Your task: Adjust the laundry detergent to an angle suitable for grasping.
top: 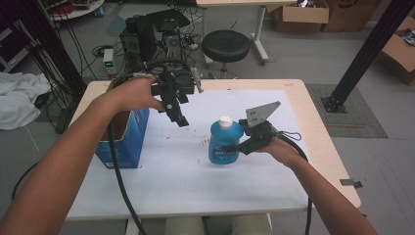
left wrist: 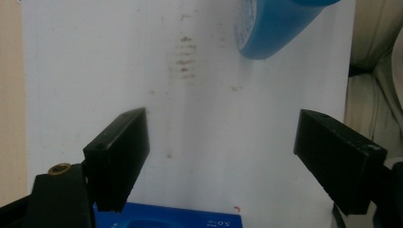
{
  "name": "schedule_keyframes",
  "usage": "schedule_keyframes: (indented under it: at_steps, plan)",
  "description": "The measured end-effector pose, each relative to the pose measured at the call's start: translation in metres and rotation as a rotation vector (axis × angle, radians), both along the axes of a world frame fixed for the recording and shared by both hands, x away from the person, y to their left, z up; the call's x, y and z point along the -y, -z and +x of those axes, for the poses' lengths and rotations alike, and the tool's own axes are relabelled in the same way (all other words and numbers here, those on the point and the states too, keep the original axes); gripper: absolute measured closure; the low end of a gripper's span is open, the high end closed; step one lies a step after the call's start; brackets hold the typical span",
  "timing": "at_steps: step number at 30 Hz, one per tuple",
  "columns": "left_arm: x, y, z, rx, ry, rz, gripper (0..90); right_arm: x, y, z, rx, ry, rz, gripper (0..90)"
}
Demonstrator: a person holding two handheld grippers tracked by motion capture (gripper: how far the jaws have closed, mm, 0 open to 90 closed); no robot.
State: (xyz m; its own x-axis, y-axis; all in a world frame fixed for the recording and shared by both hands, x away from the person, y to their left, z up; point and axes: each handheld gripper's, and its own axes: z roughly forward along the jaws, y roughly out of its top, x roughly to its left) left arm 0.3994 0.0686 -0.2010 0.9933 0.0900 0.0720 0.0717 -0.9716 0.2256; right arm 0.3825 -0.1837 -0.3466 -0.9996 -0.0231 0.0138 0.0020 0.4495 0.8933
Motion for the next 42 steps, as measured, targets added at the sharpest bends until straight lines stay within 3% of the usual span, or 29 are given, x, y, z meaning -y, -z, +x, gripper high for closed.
schedule_keyframes:
  at_steps: [5,18,37,42]
  plan:
    - [0.005,-0.006,-0.011,-0.023,0.014,0.001,19.8,-0.003,0.0,-0.002,0.005,-0.005,-0.013,44.2]
    - [0.018,-0.012,-0.035,-0.033,0.064,0.026,19.8,-0.019,0.001,-0.007,0.013,-0.028,-0.029,44.2]
    - [0.035,-0.012,-0.05,-0.029,0.096,0.018,19.8,-0.043,-0.001,-0.01,0.023,-0.047,-0.064,44.3]
    - [0.04,-0.009,-0.05,-0.028,0.094,0.033,19.8,-0.049,0.0,-0.011,0.017,-0.057,-0.059,44.3]
